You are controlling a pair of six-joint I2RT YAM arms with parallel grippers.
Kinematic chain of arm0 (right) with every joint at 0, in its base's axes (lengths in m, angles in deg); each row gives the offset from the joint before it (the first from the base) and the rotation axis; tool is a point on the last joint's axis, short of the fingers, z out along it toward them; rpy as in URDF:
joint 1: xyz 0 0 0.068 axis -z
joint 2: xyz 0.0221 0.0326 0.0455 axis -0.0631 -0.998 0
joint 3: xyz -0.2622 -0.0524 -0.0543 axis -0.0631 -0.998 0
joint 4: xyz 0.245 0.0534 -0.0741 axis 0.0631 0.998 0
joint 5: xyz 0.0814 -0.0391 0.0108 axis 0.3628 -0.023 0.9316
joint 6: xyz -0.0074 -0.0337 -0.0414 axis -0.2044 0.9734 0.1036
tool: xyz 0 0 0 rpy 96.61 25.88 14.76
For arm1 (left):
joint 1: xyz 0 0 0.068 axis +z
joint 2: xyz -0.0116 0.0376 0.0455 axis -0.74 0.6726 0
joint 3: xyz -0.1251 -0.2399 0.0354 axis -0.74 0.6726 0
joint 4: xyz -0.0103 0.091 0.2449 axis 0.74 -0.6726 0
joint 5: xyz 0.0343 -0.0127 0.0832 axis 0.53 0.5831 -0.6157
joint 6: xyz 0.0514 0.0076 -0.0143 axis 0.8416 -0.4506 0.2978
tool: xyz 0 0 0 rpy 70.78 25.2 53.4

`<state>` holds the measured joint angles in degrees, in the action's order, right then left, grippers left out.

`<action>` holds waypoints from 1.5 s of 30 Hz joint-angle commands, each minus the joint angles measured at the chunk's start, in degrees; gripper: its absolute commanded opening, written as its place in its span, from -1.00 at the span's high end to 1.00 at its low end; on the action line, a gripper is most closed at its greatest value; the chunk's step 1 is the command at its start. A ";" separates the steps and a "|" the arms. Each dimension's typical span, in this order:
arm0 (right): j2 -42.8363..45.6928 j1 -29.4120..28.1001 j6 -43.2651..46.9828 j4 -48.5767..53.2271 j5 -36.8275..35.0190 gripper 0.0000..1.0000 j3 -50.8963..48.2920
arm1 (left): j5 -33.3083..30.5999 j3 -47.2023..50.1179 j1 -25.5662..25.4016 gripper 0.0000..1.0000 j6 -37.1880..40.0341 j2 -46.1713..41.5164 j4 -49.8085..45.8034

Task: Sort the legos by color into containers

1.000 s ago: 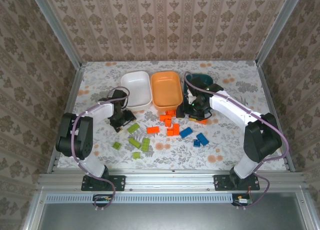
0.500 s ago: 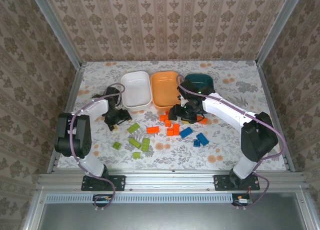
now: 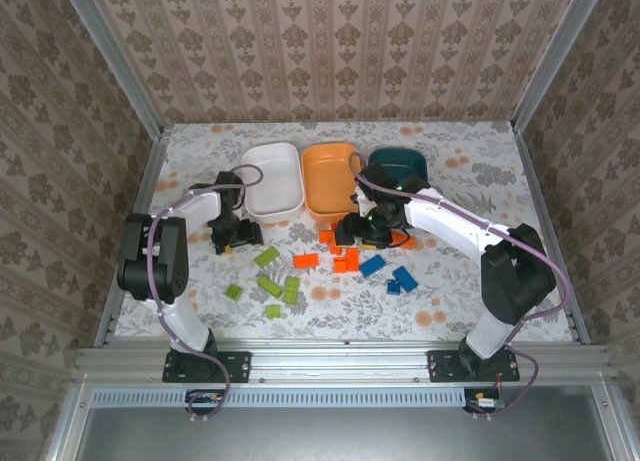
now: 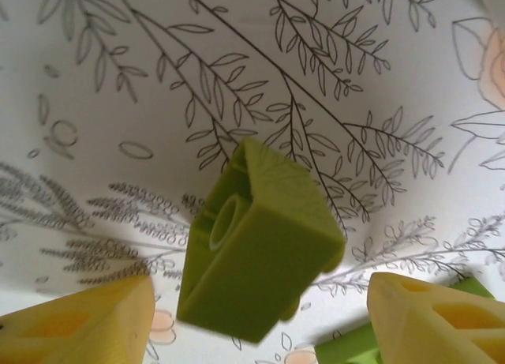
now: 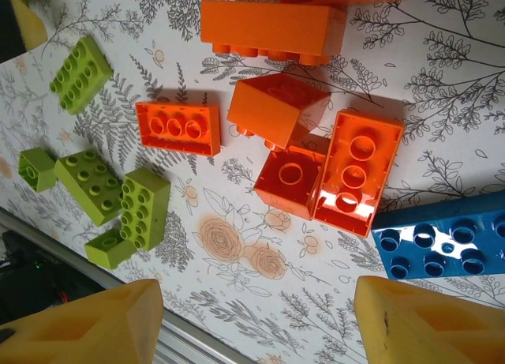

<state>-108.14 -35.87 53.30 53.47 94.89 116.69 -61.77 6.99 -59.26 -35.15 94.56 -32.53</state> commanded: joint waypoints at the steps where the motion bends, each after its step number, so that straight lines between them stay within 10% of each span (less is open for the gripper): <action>1: 1.53 0.00 2.61 2.60 0.20 -0.32 -0.54 | -0.32 -3.55 0.09 -0.41 4.52 2.15 0.73; 45: -1.56 0.33 0.09 0.98 -0.10 -0.07 5.29 | 2.80 -2.74 -0.52 0.71 2.56 -7.48 -6.67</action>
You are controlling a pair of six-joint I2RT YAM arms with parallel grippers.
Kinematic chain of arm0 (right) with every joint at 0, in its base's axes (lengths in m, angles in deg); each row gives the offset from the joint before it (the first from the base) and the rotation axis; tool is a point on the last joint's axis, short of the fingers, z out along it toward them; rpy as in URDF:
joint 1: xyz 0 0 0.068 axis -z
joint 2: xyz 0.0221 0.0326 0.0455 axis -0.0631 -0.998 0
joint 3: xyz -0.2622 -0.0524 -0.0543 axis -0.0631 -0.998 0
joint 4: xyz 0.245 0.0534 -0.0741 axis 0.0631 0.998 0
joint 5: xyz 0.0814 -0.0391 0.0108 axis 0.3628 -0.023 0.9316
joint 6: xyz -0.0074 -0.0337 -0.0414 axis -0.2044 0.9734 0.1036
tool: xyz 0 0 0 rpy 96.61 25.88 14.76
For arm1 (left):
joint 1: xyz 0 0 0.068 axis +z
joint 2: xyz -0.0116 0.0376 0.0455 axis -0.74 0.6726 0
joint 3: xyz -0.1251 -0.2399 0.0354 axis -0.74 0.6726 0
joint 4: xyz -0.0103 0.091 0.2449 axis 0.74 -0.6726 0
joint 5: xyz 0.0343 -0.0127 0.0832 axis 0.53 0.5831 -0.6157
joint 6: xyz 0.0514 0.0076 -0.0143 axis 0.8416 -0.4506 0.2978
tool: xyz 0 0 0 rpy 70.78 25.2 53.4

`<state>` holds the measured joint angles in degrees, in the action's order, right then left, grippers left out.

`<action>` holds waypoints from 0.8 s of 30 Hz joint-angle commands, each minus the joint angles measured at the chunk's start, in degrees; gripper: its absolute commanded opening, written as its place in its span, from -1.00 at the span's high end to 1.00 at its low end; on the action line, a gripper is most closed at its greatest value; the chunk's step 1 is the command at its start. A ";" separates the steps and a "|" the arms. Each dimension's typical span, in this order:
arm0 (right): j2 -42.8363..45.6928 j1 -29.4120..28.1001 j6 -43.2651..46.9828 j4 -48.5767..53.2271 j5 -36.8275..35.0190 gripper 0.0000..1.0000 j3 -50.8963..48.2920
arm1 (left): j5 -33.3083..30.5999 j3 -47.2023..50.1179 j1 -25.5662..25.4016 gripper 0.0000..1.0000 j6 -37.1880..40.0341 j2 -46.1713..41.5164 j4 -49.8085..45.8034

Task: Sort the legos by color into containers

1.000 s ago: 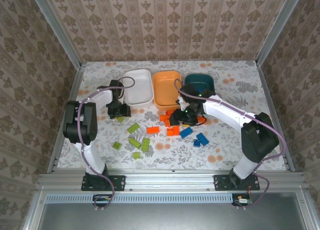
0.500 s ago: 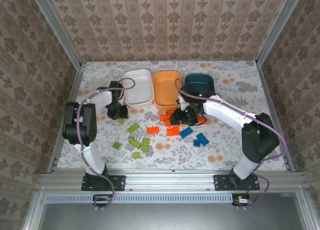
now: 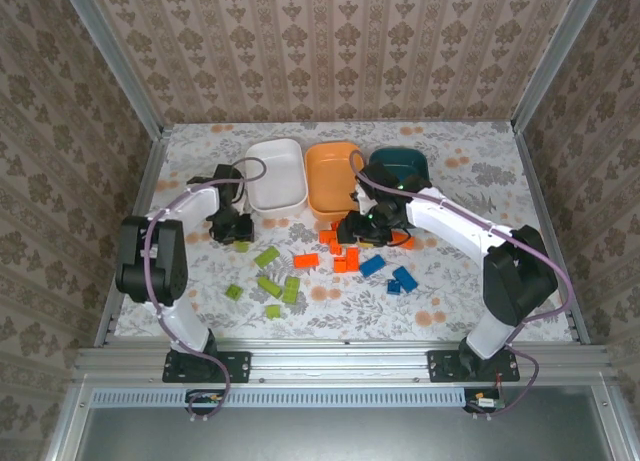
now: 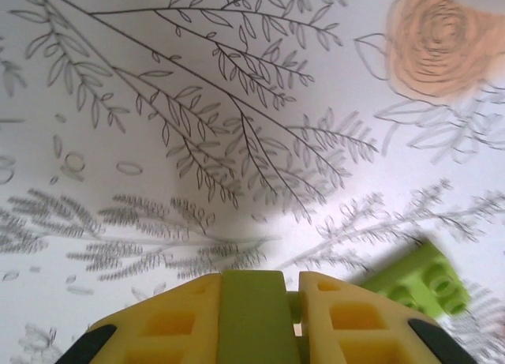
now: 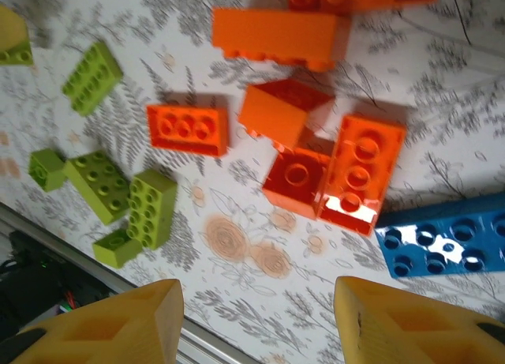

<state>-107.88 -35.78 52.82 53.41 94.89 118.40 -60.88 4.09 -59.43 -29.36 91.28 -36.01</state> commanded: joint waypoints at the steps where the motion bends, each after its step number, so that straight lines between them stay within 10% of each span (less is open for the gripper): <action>1: -2.90 0.36 1.05 1.59 0.21 -0.08 5.03 | 2.61 0.12 -0.29 0.71 -4.44 -5.52 -3.24; 12: -10.04 2.92 3.54 3.97 2.82 -0.08 14.53 | 9.05 -8.02 -0.51 0.71 -14.48 -11.50 -1.60; 24: -4.26 4.87 1.43 3.84 0.79 -0.09 10.36 | 12.21 -23.20 -1.21 0.71 -15.03 3.36 3.99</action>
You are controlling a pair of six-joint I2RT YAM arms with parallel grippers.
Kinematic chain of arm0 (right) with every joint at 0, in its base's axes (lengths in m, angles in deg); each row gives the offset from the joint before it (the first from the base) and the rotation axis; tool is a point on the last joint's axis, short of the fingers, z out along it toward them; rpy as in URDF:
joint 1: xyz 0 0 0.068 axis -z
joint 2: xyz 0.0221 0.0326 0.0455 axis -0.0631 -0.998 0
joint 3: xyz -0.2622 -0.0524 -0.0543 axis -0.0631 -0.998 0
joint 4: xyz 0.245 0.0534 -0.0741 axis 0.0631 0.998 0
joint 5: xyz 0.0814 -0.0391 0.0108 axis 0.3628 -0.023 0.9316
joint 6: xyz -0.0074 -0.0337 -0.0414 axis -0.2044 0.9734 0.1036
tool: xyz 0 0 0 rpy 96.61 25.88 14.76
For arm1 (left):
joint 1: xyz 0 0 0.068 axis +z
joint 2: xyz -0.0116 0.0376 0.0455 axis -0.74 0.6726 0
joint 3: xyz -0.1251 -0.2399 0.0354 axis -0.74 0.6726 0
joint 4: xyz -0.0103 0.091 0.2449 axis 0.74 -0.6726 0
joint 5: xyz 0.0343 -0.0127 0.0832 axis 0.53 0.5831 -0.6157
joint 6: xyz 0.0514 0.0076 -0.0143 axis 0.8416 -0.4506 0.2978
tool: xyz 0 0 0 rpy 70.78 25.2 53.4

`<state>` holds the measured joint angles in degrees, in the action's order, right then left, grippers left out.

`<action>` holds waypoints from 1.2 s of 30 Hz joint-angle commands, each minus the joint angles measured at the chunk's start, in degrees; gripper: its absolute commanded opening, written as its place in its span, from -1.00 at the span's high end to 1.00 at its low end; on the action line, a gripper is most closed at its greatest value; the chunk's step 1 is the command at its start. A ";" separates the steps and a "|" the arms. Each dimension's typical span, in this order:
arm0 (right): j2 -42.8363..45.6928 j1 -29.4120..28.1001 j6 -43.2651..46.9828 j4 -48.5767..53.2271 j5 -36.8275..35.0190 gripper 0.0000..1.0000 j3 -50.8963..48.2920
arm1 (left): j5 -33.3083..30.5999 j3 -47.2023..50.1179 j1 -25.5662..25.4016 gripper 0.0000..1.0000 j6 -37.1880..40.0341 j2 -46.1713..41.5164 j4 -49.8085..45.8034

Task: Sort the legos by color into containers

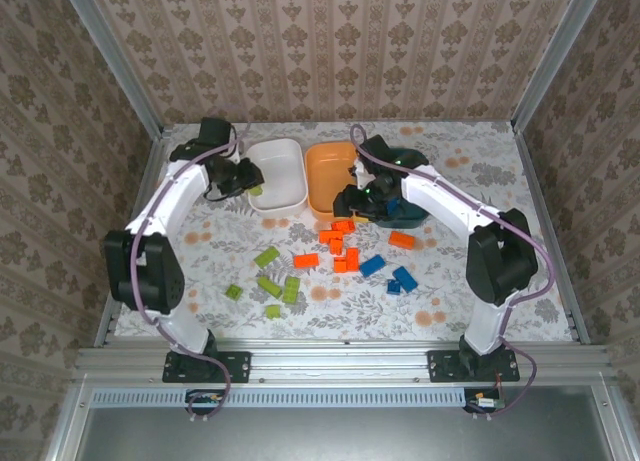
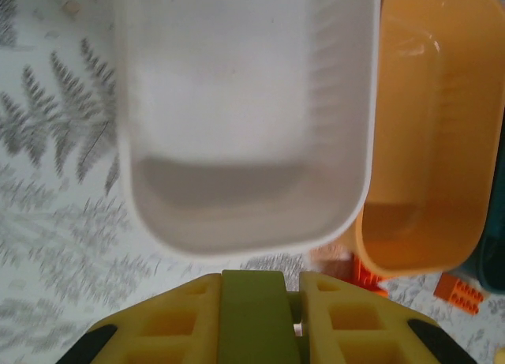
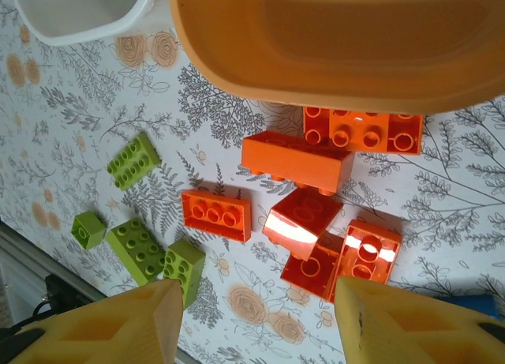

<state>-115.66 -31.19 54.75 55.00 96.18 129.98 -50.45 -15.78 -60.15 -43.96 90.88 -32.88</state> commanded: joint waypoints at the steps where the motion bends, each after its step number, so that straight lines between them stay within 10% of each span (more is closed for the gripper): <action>1: 4.12 0.24 -0.67 2.33 -0.87 -0.09 -1.82 | 2.06 -4.91 -0.65 0.71 0.05 5.71 0.85; 19: 16.48 0.40 -5.29 3.78 -7.94 -0.17 -12.46 | -1.59 -29.70 -1.29 0.59 8.07 30.41 -9.18; 36: 15.18 0.77 -4.82 3.01 -7.57 -0.27 -9.71 | -2.84 -28.23 -1.57 0.09 8.93 22.83 -11.38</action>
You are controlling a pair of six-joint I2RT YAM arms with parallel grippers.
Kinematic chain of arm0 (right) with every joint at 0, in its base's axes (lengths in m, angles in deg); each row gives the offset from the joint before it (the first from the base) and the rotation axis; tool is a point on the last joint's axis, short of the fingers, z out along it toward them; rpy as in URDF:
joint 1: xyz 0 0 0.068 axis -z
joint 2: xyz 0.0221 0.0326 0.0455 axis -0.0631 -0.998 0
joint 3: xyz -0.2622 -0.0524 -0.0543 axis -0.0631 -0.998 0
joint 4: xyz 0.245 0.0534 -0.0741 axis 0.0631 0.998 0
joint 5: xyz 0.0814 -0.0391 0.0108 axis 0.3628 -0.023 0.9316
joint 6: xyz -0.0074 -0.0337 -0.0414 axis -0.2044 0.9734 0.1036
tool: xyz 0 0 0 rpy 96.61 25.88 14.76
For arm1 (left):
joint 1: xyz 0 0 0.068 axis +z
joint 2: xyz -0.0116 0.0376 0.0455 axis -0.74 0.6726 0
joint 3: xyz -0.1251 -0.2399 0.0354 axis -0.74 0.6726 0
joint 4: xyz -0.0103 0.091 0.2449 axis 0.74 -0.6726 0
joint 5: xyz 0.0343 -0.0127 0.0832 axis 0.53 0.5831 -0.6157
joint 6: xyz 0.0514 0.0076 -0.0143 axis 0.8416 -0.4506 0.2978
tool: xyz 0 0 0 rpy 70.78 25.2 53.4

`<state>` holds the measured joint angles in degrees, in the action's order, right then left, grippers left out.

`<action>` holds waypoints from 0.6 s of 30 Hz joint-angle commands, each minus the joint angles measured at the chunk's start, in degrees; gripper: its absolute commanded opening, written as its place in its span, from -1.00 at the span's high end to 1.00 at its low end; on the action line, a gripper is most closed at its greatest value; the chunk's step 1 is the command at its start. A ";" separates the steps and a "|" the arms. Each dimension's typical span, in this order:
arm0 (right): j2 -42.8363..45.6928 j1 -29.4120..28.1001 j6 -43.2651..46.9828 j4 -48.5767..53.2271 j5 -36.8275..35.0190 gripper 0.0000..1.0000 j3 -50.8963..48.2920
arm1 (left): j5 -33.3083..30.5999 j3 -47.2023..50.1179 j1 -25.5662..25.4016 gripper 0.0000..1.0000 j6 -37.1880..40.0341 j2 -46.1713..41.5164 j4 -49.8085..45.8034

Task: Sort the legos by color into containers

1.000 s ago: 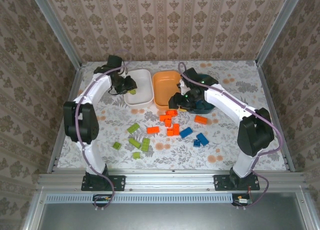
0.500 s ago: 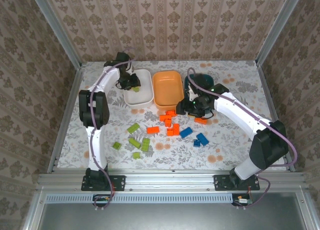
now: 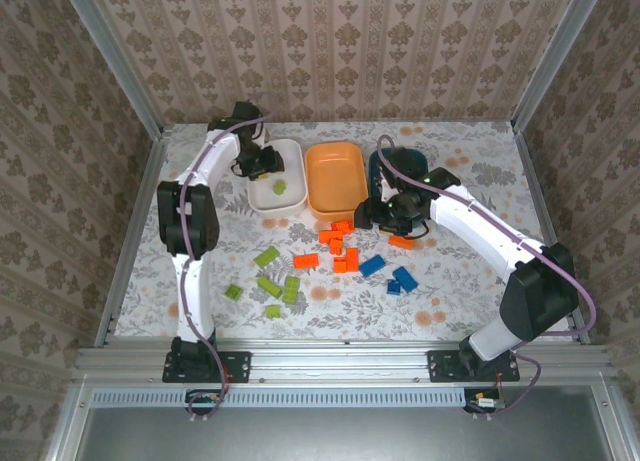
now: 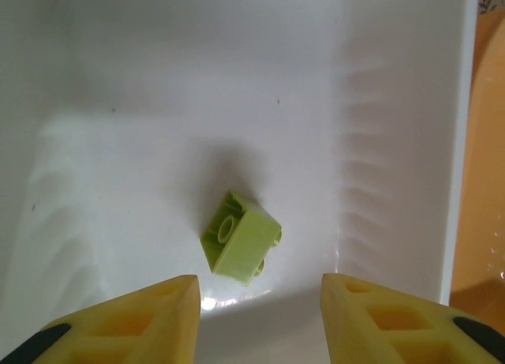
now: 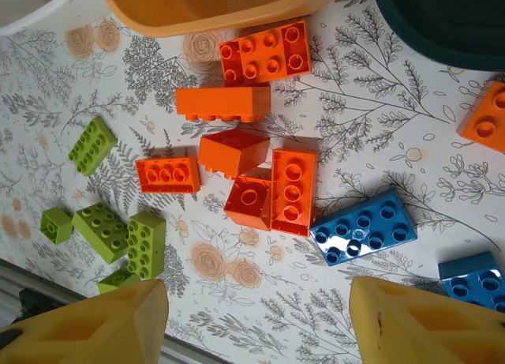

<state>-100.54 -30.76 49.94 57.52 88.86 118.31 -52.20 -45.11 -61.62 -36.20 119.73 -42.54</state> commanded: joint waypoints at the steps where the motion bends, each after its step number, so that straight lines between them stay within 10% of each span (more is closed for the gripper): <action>1: -0.15 0.33 0.32 0.61 -0.20 -0.27 2.26 | -1.38 1.99 -0.23 0.08 1.16 -7.55 -1.50; 18: -5.58 0.42 1.32 -2.16 4.49 -0.29 1.23 | -5.62 45.55 -2.76 -0.14 -3.76 -46.11 -1.21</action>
<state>-104.47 -30.65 50.68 56.44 90.83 120.48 -56.92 -6.19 -63.37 -36.94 76.87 -42.37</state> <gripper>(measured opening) 0.646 0.561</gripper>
